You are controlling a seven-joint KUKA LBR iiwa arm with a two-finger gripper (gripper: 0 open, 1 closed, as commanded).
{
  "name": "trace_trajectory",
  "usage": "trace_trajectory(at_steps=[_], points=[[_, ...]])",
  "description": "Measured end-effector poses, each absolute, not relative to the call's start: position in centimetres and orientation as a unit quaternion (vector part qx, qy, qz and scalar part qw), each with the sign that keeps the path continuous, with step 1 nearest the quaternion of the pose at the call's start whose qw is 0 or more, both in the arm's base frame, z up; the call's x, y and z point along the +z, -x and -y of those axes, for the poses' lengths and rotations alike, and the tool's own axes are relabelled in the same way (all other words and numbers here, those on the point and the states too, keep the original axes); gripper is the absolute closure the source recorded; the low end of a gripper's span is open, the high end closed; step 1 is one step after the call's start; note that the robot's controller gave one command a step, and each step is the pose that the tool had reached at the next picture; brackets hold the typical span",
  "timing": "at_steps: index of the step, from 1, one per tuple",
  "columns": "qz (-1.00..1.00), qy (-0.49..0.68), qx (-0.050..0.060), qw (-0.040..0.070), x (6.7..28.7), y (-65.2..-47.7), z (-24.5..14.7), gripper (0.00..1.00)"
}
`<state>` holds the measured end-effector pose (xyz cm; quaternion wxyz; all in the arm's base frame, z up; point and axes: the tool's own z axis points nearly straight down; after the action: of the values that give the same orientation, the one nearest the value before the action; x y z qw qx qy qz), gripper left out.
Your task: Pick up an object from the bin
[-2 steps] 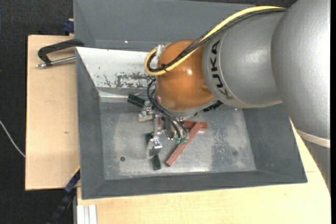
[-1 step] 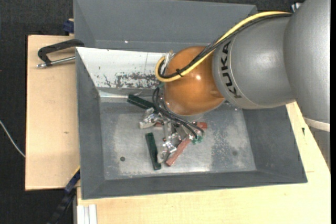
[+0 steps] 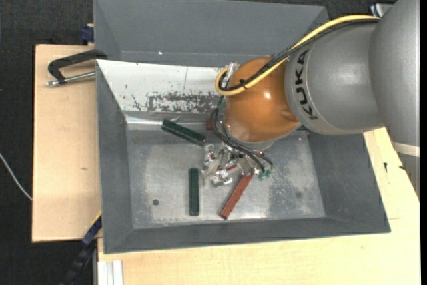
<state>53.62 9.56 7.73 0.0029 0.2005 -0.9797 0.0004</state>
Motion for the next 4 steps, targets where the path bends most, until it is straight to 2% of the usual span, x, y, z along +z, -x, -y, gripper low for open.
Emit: trace_trajectory(at_steps=[1,2,3,4], points=[[0.980,-0.200,-0.001,-0.006,7.5,-53.8,-9.7,0.00],[0.980,-0.200,-0.001,-0.006,7.5,-53.8,-9.7,0.00],[0.932,-0.364,0.003,0.000,7.7,-52.0,-13.8,1.00],[0.931,-0.364,0.003,0.000,7.7,-52.0,-13.8,1.00]])
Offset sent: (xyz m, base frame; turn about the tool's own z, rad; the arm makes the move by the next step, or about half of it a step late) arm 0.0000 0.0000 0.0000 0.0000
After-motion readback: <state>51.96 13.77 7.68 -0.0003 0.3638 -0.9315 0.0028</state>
